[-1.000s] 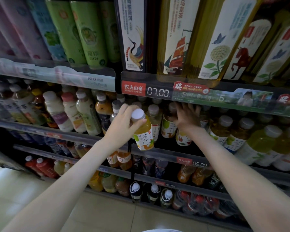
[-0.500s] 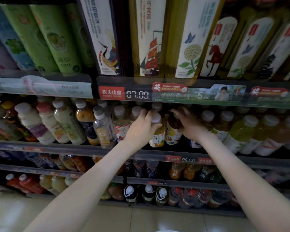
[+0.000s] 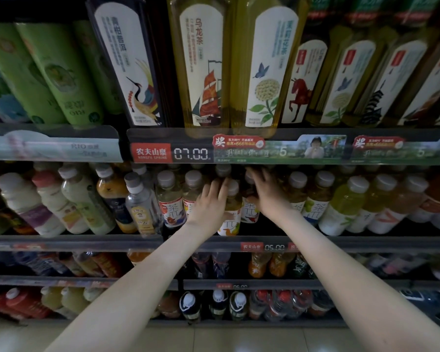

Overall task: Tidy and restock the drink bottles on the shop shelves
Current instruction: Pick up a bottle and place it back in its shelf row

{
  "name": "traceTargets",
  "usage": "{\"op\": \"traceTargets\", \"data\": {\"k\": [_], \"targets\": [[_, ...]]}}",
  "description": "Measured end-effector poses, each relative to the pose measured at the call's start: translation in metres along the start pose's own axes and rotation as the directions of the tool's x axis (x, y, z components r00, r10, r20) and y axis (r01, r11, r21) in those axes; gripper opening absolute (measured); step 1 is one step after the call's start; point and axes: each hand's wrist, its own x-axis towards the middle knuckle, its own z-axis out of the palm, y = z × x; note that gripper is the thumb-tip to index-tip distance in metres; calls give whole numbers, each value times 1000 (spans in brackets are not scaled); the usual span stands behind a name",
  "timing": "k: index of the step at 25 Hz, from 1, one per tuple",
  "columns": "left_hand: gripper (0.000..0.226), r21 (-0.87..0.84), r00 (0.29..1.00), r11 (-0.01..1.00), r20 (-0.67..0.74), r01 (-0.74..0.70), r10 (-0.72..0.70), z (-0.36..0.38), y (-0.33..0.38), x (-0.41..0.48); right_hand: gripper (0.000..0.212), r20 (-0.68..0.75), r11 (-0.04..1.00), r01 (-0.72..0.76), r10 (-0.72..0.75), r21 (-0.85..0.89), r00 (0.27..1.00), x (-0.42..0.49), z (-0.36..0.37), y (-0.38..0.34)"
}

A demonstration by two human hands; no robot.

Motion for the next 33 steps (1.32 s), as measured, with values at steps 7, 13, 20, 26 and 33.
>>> {"op": "traceTargets", "data": {"k": [7,13,20,26,33], "targets": [[96,62,991,998,-134,17,-8,4,3,-3,88,-14,999,34,-33,13,999,-5,0,0],[89,89,972,992,-224,90,-68,14,12,-16,89,-146,995,83,-89,-49,985,-39,11,-3],[76,40,911,966,-325,-255,254,29,68,-16,75,-285,999,-23,10,-43,959,-77,-1,29],[69,-25,890,926,-288,-376,353,43,156,1,70,-345,983,-184,170,-7,923,-129,-30,115],[69,-119,903,916,-257,-382,343,56,312,27,61,-349,963,-229,264,139,899,-199,-83,256]]}}
